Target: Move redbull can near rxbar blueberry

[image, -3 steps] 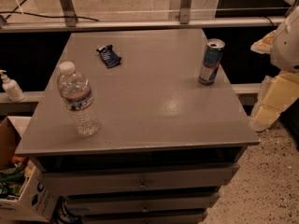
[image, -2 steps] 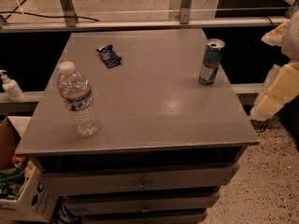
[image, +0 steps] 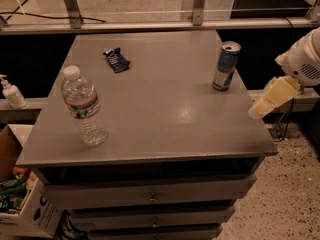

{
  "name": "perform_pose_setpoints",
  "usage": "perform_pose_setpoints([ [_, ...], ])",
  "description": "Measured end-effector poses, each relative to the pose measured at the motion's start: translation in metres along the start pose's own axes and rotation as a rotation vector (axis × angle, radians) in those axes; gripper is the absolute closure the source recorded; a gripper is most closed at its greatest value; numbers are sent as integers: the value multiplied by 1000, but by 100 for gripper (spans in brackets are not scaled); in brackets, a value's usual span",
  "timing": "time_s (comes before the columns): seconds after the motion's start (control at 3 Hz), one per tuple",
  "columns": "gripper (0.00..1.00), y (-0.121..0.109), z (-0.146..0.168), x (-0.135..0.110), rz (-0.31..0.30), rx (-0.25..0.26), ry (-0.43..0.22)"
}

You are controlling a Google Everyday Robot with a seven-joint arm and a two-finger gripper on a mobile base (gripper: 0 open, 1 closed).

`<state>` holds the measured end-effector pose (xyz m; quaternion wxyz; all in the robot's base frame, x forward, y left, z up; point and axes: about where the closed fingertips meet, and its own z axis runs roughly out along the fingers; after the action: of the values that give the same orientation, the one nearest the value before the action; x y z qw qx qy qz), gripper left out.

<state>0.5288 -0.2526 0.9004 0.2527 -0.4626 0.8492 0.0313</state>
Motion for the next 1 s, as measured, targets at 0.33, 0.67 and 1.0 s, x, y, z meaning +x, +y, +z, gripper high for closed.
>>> perform_pose_setpoints([
  [0.33, 0, 0, 0, 0, 0, 0, 0],
  [0.67, 0, -2, 20, -1, 20, -1, -53],
  [1.0, 0, -9, 33, -7, 69, 5, -154],
])
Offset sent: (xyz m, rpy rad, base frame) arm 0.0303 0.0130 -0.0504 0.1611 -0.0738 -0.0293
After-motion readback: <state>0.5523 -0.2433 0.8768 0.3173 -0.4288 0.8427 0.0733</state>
